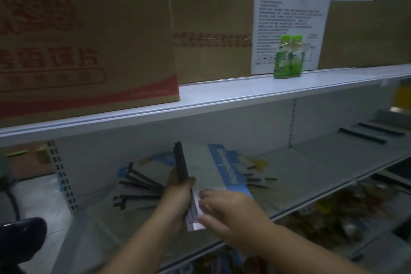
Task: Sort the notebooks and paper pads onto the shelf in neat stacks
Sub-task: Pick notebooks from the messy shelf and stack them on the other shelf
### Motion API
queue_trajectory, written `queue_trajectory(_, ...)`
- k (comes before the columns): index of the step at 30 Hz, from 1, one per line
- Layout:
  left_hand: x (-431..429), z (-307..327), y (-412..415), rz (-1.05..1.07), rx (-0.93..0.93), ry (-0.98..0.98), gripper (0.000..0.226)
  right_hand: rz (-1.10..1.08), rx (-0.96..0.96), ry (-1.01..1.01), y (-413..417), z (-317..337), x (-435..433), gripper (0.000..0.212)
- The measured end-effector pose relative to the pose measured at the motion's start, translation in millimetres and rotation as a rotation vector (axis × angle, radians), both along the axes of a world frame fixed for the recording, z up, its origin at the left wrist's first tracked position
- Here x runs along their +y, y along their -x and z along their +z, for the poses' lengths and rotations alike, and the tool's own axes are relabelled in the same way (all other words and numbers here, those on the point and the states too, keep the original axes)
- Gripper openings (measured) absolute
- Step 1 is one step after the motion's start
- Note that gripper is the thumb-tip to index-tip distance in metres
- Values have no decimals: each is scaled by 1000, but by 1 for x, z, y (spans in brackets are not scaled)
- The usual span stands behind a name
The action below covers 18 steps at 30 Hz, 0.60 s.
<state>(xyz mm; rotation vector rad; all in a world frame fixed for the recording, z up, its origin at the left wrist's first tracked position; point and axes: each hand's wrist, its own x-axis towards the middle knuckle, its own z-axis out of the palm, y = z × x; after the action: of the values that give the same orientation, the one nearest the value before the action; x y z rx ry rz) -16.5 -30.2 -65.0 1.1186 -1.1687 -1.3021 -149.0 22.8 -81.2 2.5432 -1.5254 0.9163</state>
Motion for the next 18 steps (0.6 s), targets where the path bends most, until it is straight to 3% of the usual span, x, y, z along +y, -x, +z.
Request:
queue_trajectory(2, 5, -7, 25, -37, -13, -10, 25, -212, -181, -40, 41, 1, -3, 57)
queue_trajectory(4, 6, -14, 58, -71, -37, -28, 27, -447, -351, -207, 91, 0, -7, 65)
queue_trajectory(8, 15, -23, 152, -141, -2, -74, 27, -436, -927, -535, 188, -14, 3, 38)
queue_trajectory(13, 29, -43, 271, -275, 128, -208, 25, -443, -1152, -586, 301, -34, 29, 32)
queue_trajectory(18, 32, -55, 371, -432, 215, -450, 31, -511, -1151, -523, 395, -39, 55, 40)
